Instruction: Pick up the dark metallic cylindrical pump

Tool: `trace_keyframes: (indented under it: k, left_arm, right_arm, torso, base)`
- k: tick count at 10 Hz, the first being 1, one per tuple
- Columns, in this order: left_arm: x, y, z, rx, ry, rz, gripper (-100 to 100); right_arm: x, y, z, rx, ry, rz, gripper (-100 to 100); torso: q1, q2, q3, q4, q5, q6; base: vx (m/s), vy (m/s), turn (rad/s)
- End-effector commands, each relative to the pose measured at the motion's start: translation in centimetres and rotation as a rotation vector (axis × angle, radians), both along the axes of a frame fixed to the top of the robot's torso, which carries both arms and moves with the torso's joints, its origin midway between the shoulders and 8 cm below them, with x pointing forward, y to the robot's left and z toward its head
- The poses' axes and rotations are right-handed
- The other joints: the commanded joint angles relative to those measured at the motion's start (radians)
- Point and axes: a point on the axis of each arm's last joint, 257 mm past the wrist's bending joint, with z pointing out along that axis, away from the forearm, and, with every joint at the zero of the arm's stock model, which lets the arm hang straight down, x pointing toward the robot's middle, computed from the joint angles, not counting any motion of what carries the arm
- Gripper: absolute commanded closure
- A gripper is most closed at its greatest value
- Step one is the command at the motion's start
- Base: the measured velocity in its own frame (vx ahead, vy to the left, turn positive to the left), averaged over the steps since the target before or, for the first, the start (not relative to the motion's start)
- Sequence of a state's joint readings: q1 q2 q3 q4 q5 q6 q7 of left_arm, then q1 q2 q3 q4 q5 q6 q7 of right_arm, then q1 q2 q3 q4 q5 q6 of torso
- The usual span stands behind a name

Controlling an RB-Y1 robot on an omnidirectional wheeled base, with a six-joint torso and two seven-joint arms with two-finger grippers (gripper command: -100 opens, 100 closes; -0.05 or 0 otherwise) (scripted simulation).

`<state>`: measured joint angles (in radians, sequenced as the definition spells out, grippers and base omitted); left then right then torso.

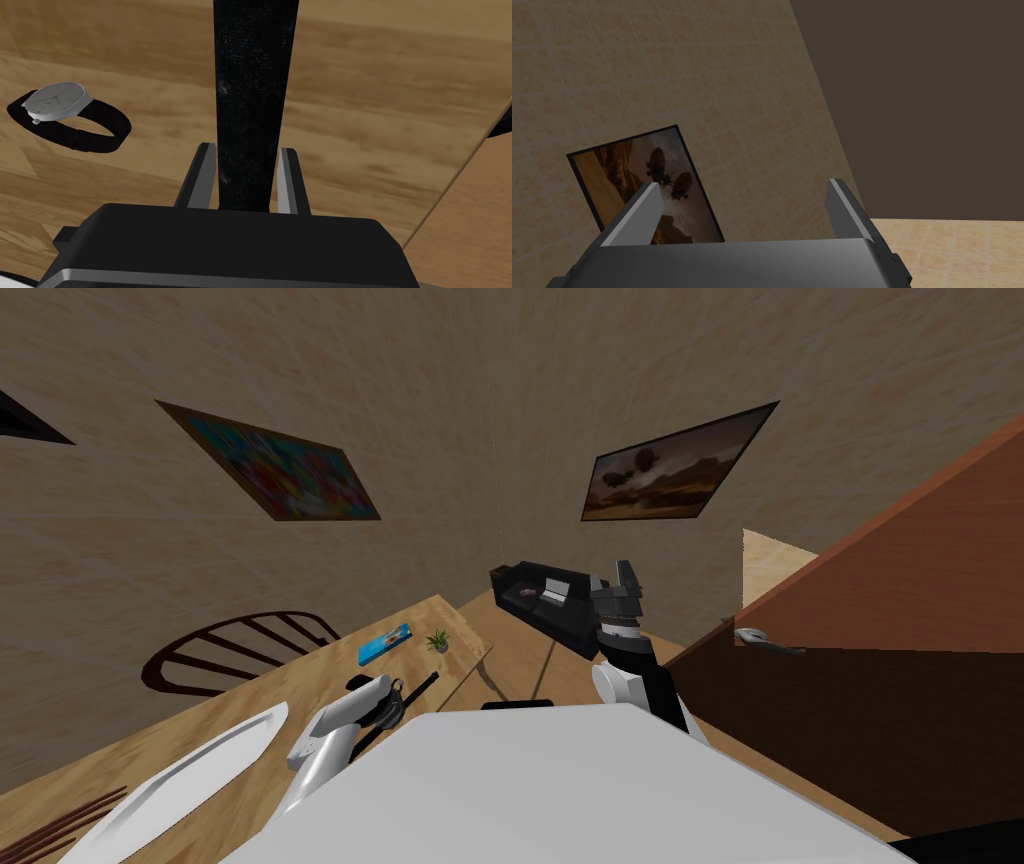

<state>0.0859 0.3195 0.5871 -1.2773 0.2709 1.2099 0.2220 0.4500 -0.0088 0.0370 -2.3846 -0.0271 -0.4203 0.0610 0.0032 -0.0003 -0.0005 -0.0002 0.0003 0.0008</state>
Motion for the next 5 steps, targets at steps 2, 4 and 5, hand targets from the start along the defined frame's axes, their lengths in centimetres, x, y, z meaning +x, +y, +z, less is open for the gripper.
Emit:
trace_keyframes:
  k: [2,4,5]
  left_arm:
    - [0.05,0.62,1.32,-0.001,0.001,0.004,100]
    - [0.12,0.74,1.55,0.001,-0.001,0.005,100]
    - [0.09,0.72,1.60,0.000,0.000,0.005,0]
  right_arm:
    - [0.00,0.00,0.00,0.000,0.000,0.000,0]
    - [0.00,0.00,0.00,0.000,0.000,0.000,0]
    - [0.00,0.00,0.00,0.000,0.000,0.000,0]
  torso:
    - [-0.001,0.001,0.000,0.000,-0.001,0.000]
    - [-0.002,0.001,0.001,0.000,-0.001,0.000]
    - [-0.001,0.001,0.001,0.000,0.000,0.000]
  base:
    - [-0.014,-0.025,-0.033]
    - [-0.014,-0.021,-0.007]
    - [0.000,0.000,0.000]
